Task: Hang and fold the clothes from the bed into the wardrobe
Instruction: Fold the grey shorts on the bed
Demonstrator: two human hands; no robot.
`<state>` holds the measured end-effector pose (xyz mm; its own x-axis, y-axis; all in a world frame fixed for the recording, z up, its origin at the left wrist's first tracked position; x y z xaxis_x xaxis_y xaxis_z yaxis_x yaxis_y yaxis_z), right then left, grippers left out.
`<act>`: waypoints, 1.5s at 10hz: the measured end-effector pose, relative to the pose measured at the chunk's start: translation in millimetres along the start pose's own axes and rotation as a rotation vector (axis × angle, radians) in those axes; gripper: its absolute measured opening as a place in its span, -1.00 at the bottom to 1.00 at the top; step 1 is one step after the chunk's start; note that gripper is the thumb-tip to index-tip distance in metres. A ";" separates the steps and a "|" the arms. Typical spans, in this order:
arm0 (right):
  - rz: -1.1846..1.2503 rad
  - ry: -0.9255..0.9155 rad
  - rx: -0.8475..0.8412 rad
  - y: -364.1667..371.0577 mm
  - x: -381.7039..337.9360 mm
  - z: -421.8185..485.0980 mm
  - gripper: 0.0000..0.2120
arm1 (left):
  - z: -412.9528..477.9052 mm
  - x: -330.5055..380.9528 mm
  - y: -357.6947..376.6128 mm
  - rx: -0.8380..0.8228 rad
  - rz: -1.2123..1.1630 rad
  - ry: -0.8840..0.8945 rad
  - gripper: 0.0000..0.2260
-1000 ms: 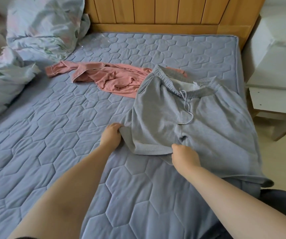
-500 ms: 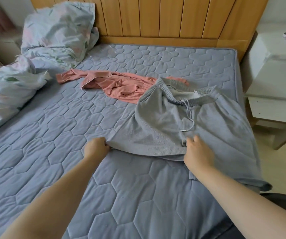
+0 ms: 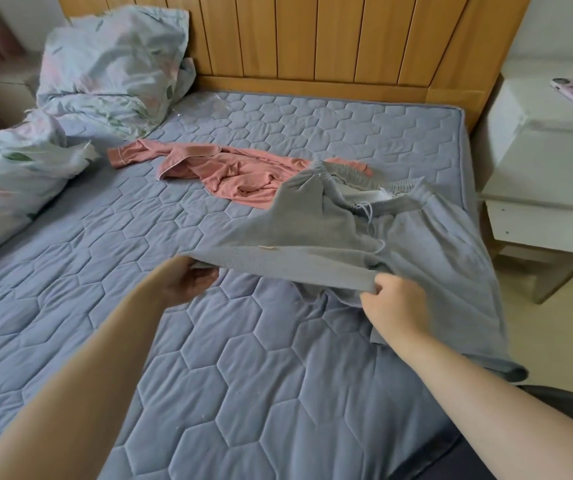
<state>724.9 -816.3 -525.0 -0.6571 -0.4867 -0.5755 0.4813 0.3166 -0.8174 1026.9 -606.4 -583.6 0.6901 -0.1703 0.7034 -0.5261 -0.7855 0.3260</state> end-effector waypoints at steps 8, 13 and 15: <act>-0.327 -0.376 -0.142 44.6 16.8 -3.4 -0.80 | 30.8 -9.0 95.7 0.282 2.370 0.263 -0.60; -0.402 -0.087 -0.400 72.1 61.4 83.7 -0.59 | 128.7 -76.6 180.3 0.067 2.037 0.692 -0.38; -0.275 -0.327 -0.025 44.9 15.4 150.2 -0.86 | 140.0 -75.7 178.1 0.088 1.930 0.757 -0.40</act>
<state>823.5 -931.9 -566.6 -0.5385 -0.7872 -0.3007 0.2968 0.1568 -0.9420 950.6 -816.7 -667.2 -0.9017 -0.4207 0.0999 -0.1273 0.0376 -0.9912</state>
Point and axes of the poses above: each hand's wrist, its own z-axis towards the middle knuckle, its own y-axis out of the palm, x = y × z, the point moved 8 cm from there along z, towards the middle knuckle, and after that the axes turned 5 degrees about -x, right-handed, at the moved point
